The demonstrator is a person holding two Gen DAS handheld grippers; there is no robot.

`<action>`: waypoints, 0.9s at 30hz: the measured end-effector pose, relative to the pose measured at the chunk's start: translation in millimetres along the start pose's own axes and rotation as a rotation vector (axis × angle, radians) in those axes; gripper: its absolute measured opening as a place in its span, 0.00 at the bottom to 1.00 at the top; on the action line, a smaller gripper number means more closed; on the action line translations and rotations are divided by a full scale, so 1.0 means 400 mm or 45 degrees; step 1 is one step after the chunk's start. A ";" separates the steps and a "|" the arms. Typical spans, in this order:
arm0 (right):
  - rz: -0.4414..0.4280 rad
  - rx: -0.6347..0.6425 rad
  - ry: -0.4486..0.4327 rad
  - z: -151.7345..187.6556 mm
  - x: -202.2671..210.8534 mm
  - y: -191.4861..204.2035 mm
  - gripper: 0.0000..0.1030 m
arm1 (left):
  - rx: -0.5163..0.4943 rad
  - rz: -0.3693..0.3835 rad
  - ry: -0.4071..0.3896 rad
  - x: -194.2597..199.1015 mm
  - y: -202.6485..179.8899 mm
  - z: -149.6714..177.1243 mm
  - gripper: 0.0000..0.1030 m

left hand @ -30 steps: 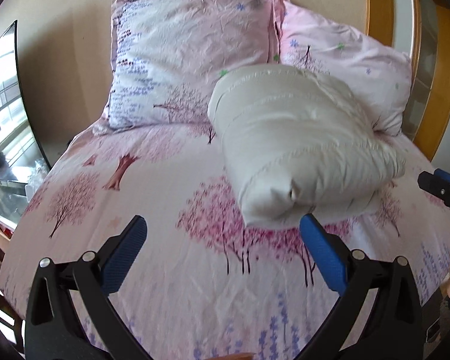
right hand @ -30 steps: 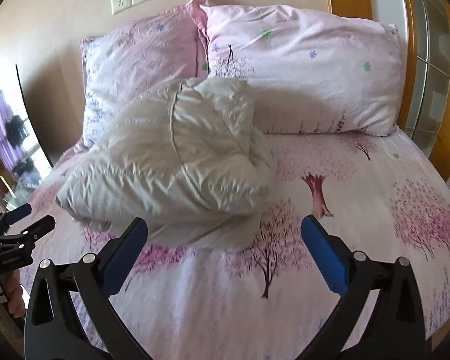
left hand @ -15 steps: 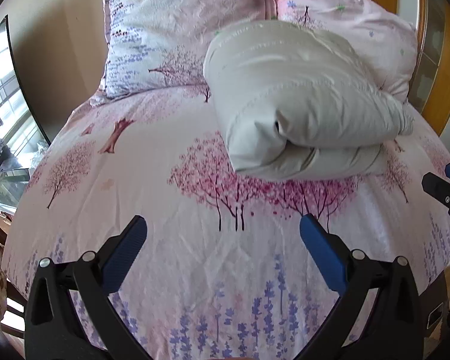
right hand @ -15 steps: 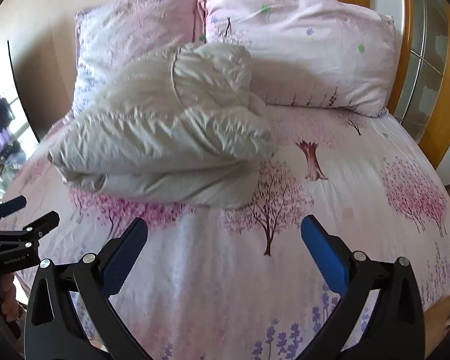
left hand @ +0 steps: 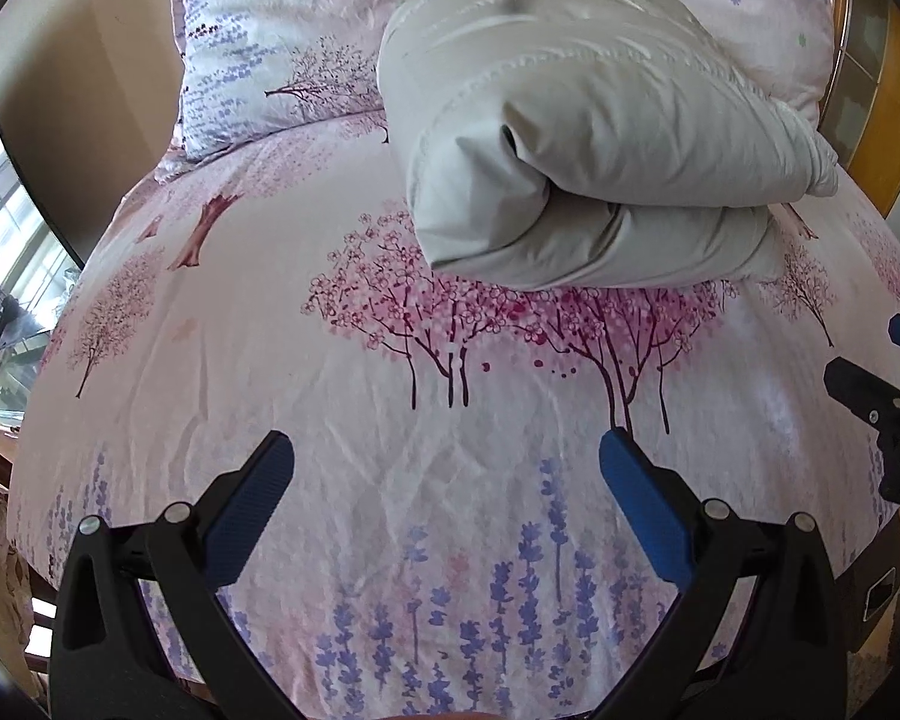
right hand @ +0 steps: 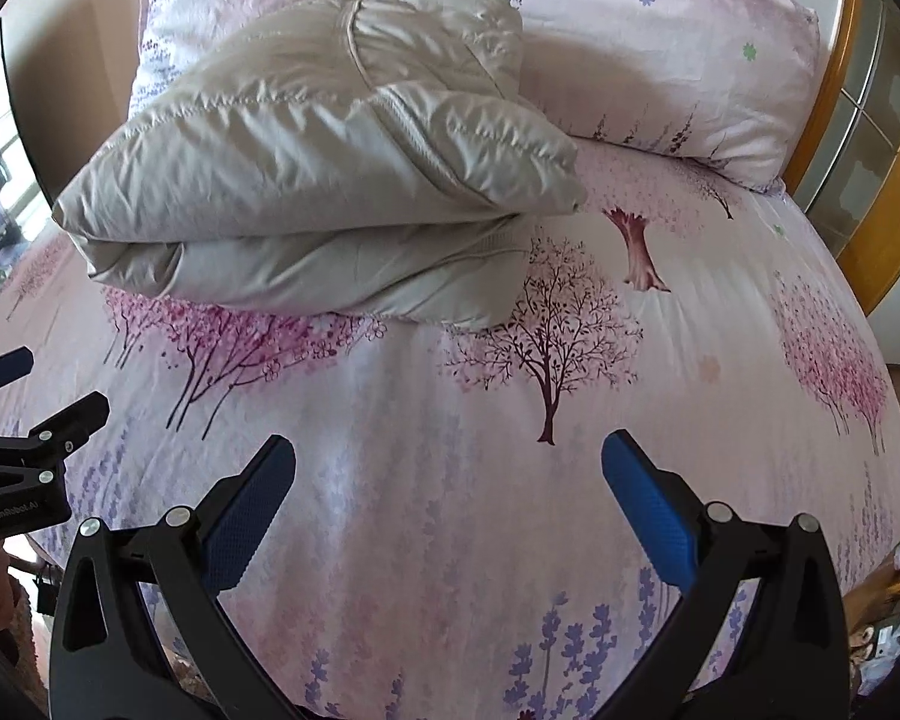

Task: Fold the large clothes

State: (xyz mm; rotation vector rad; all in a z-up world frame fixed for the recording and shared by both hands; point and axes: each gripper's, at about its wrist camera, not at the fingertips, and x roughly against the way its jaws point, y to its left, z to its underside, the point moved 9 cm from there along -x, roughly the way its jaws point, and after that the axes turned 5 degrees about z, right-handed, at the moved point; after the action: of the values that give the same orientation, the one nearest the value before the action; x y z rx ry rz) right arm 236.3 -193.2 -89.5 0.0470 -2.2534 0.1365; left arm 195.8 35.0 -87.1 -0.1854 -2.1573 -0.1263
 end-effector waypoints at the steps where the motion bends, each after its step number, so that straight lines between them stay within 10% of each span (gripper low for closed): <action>1: 0.001 0.001 0.005 0.002 -0.002 0.000 0.99 | 0.000 0.001 0.006 -0.003 0.000 0.001 0.98; 27: 0.010 -0.001 0.053 0.024 -0.030 -0.009 0.99 | -0.002 0.007 0.047 -0.019 -0.008 0.000 0.98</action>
State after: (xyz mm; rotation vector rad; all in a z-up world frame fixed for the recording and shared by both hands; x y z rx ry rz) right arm 236.9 -197.9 -104.7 0.0346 -2.2125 0.1399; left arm 199.4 31.3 -93.4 -0.1884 -2.1203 -0.1273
